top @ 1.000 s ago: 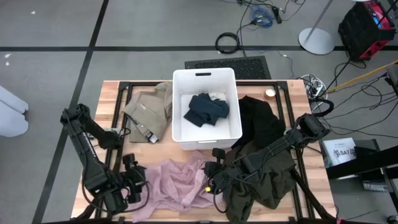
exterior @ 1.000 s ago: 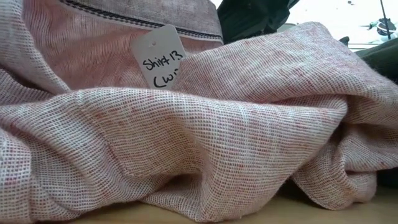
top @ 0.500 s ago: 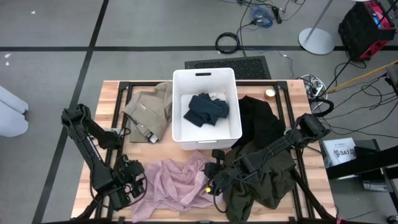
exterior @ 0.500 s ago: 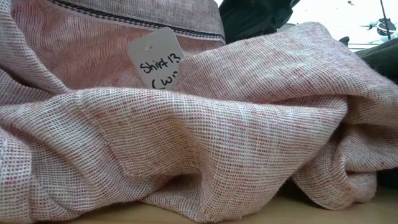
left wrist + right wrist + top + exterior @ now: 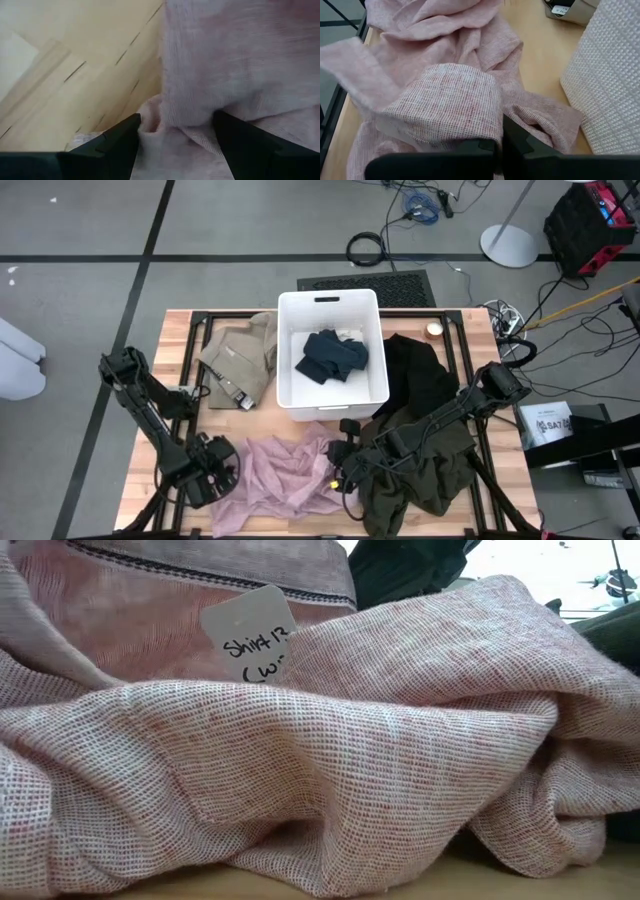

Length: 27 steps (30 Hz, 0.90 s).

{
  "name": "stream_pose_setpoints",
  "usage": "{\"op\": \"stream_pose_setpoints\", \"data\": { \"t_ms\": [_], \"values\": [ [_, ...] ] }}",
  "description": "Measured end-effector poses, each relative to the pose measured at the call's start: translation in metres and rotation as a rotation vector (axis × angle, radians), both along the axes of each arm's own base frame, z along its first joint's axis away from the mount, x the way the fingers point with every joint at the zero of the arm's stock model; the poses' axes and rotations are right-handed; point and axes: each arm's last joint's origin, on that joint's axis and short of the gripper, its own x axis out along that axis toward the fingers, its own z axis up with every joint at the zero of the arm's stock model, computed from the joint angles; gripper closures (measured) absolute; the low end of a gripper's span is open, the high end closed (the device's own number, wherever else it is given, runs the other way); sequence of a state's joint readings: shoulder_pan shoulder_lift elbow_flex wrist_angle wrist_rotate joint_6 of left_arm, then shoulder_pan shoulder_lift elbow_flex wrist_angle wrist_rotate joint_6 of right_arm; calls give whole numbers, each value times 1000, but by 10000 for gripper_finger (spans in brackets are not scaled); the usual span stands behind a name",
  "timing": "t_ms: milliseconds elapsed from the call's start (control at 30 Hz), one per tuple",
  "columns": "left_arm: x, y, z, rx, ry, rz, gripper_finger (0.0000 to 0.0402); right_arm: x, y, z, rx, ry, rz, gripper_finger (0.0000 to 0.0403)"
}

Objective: Sort clothes
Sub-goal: Put the pink shirt into the white laundry bin

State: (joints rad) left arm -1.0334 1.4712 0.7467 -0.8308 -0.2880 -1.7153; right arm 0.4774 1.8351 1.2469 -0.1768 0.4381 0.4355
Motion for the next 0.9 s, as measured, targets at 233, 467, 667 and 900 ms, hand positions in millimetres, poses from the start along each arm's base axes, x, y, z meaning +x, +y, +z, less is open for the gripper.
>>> {"op": "stream_pose_setpoints", "data": {
  "t_ms": [233, 467, 667, 900],
  "values": [
    [-5, 12, -17, -49, 117, 47, 158, 0, 0, 0, -1, 0, 1, 403],
    [-4, 10, -19, -49, 103, -63, 315, 0, 0, 0, -2, 0, 1, 403],
    [-1, 7, -15, -22, 77, -125, 383, 0, 0, 0, -5, 0, 4, 403],
    [10, -3, 38, 87, 13, -155, 387, -1, 0, -1, -21, 10, 12, 403]
  ]
}}
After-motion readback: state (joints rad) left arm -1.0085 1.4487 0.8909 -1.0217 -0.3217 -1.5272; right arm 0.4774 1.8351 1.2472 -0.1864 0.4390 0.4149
